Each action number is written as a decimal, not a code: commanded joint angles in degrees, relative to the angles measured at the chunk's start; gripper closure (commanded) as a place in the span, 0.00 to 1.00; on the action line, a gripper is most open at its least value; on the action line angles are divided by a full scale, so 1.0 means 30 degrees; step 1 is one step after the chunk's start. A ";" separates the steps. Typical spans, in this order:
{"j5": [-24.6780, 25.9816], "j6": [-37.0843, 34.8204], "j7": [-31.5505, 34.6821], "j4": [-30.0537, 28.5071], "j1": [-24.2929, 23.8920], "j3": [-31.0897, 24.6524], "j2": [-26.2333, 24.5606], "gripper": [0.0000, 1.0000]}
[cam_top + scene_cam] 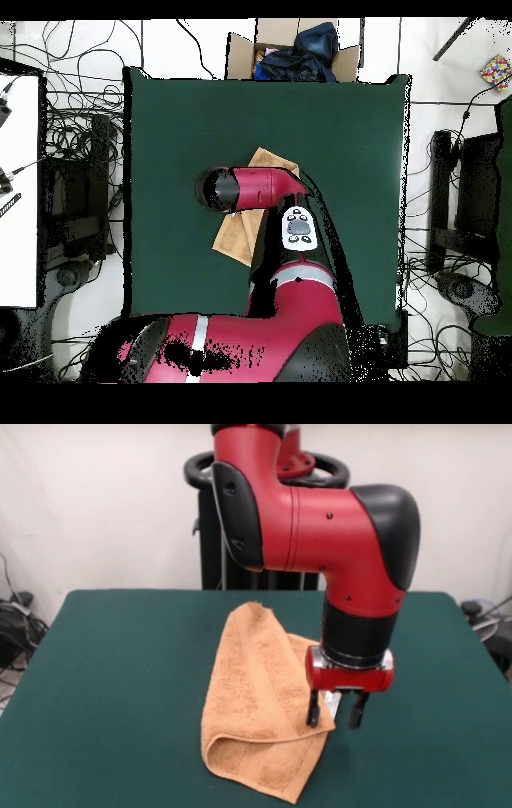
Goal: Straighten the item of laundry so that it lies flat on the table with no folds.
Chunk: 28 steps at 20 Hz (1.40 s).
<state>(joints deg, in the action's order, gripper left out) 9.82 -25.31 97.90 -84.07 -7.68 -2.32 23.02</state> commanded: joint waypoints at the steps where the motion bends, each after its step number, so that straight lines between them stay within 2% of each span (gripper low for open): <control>1: 0.0124 0.1210 0.2987 -0.1388 -0.0406 0.0035 -0.0692 0.00; 7: 0.0183 0.2150 0.3064 -0.1619 -0.0531 0.0064 -0.1306 0.00; 17: -0.0002 0.1891 0.2547 -0.0865 -0.0669 0.0020 -0.1697 0.00; 28: -0.0044 0.1748 0.2621 -0.0856 -0.0600 0.0161 -0.1427 0.00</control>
<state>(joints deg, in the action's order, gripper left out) 9.77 -20.45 97.90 -85.83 -8.31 -2.34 20.69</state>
